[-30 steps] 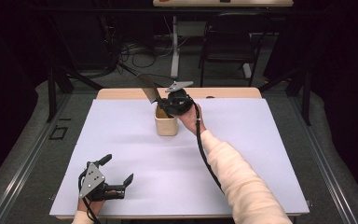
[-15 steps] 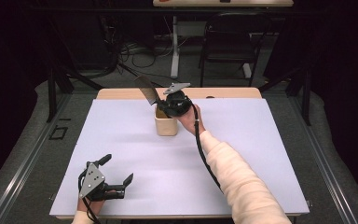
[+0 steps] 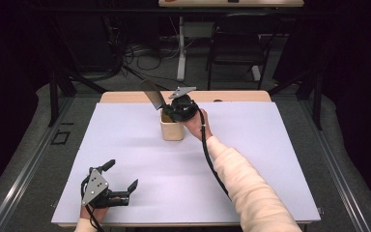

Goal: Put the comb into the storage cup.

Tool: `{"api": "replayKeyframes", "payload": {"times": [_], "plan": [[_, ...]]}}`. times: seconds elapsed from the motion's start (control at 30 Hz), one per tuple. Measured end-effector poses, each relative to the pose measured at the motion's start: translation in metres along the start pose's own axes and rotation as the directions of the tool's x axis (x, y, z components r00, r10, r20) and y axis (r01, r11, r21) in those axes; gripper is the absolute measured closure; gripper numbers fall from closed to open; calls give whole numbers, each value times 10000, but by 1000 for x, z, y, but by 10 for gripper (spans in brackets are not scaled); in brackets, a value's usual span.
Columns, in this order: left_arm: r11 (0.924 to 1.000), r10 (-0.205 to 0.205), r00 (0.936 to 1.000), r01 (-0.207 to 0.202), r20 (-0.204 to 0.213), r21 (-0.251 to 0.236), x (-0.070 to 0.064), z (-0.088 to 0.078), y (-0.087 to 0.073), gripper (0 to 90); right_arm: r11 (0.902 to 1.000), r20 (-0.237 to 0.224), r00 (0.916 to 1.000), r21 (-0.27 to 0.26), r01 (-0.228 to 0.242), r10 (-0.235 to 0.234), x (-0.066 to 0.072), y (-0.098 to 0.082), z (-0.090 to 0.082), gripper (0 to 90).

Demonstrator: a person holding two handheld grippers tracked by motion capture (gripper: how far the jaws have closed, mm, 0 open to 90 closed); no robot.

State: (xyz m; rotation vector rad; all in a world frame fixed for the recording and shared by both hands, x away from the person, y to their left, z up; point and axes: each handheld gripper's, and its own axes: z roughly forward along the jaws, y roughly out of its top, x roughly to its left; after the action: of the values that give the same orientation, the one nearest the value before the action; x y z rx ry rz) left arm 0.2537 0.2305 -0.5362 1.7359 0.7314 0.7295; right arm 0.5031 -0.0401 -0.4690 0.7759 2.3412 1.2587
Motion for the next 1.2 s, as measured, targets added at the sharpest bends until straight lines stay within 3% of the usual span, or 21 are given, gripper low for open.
{"api": "replayKeyframes", "payload": {"times": [0.23, 0.43, 0.67, 1.03, 1.2], "plan": [[10000, 24, 10000, -24, -7, 32, 0, 0, 0, 0, 9980, -184, 9987, 438, -467, 475, -2, 2, -10, 220], [10000, 13, 10000, -13, 21, 35, 1, 1, 0, 0, 9976, -470, 9981, 580, -381, 408, -2, 7, -25, 93], [10000, 2, 10000, -3, 13, 54, 0, 1, 0, 0, 9959, -796, 9963, 867, -247, 317, -2, 10, -41, 2], [10000, 14, 10000, -14, -5, 82, 0, 1, 0, 0, 9947, -1304, 9914, 1032, 18, 118, 2, 6, -63, 0], [10000, 19, 10000, -19, -9, 74, 0, 1, 0, 0, 9925, -1309, 9914, 1208, 200, -40, 3, 2, -75, 0]]}}
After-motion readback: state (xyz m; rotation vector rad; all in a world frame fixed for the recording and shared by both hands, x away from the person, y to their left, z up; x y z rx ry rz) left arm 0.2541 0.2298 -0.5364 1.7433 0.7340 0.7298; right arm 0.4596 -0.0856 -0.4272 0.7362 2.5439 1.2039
